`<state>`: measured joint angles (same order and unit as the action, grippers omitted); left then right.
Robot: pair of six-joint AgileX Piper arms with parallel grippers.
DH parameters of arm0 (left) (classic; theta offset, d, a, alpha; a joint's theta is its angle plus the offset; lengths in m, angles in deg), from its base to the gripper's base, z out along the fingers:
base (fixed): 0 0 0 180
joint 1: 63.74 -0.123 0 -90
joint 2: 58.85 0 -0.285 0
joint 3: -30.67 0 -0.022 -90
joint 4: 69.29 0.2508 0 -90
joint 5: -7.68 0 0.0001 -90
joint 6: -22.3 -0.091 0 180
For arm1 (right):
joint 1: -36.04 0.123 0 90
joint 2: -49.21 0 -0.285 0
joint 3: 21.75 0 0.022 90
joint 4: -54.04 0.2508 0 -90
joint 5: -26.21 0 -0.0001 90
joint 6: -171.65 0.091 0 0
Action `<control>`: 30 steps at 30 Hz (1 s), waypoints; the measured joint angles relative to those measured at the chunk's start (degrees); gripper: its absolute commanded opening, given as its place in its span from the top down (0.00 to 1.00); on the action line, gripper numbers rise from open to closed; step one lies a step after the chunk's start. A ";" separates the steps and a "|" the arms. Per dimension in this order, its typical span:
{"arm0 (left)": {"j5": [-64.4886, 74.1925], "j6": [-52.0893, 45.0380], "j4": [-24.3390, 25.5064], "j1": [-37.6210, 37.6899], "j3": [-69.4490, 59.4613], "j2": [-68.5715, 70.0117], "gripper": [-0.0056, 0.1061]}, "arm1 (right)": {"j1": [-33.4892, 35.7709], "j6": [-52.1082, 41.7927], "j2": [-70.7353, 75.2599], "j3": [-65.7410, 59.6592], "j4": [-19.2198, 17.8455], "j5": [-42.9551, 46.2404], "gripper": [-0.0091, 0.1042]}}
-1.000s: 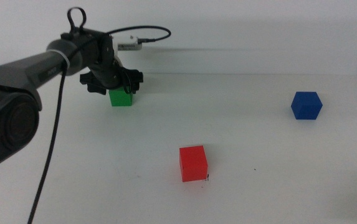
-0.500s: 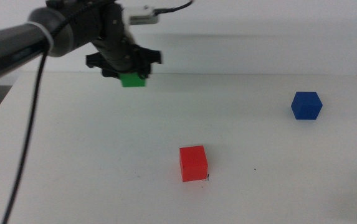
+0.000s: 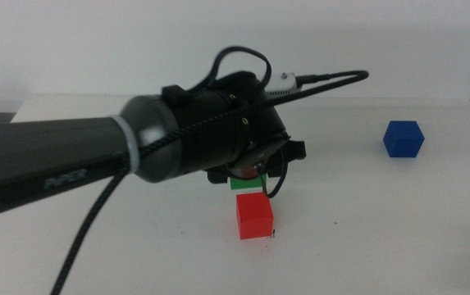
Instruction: Stack red cubes first, then green, then blue cubes in a specific spot.
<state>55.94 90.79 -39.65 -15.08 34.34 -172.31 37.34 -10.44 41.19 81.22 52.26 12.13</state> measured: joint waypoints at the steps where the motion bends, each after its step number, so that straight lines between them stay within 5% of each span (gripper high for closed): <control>1: -0.06 0.57 0.00 0.00 0.00 -0.64 0.72 | 0.00 0.00 0.00 0.00 0.00 0.00 0.10; 24: -2.44 -0.94 -5.69 0.25 -0.22 -6.83 0.72 | 0.00 0.00 0.00 0.00 0.00 0.00 0.10; 30: -2.47 -1.32 -6.45 0.38 -0.22 -6.91 0.58 | 0.00 0.00 0.00 0.00 0.00 0.00 0.10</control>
<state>53.46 89.47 -46.11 -14.70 34.11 -179.22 37.34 -10.44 41.19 81.22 52.26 12.13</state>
